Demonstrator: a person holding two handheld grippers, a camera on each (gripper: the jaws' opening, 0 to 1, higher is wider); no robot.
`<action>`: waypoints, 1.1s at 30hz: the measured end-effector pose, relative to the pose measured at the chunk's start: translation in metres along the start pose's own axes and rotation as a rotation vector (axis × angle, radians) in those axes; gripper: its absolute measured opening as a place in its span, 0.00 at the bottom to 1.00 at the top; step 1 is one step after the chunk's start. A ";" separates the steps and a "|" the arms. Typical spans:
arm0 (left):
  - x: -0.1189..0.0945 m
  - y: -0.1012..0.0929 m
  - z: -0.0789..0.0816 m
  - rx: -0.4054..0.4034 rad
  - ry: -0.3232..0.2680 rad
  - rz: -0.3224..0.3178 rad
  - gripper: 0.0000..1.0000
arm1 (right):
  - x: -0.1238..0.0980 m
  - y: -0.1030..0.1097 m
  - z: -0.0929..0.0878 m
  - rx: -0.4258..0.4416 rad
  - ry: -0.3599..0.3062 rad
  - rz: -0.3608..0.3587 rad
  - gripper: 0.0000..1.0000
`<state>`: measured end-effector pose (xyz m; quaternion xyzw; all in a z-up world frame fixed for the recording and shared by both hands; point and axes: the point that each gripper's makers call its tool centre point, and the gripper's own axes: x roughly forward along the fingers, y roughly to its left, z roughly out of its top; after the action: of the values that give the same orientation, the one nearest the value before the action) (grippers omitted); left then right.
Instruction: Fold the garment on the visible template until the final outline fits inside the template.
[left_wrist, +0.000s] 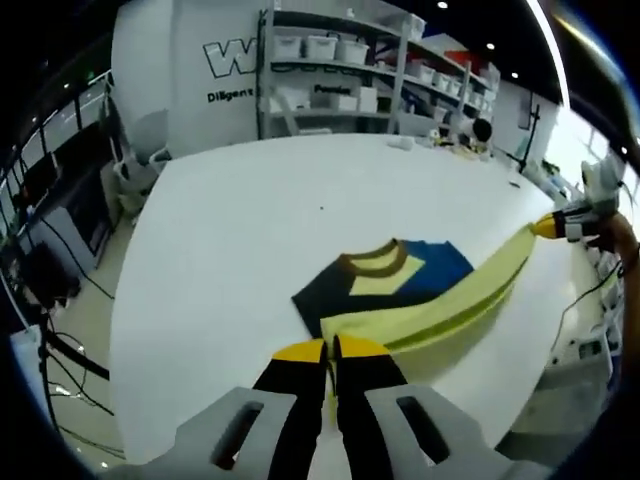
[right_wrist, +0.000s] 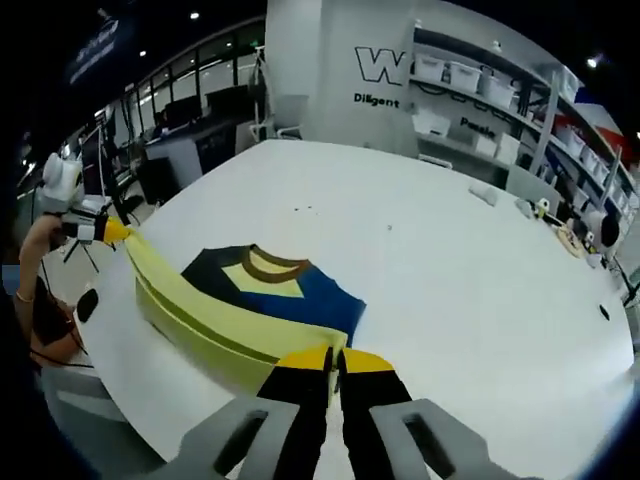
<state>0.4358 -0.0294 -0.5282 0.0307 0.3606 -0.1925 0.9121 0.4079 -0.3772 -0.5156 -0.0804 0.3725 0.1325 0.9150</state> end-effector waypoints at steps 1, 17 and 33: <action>0.003 0.002 0.000 -0.007 0.005 0.004 0.03 | 0.004 -0.001 0.003 0.001 0.001 -0.001 0.00; 0.057 0.032 0.020 -0.080 -0.052 0.080 0.03 | 0.055 -0.019 0.029 0.024 -0.025 -0.034 0.00; 0.107 0.047 0.010 -0.072 -0.052 0.112 0.03 | 0.107 -0.035 0.030 0.133 -0.047 -0.058 0.00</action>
<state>0.5304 -0.0229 -0.5964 0.0129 0.3412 -0.1285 0.9311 0.5122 -0.3831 -0.5679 -0.0272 0.3563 0.0827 0.9303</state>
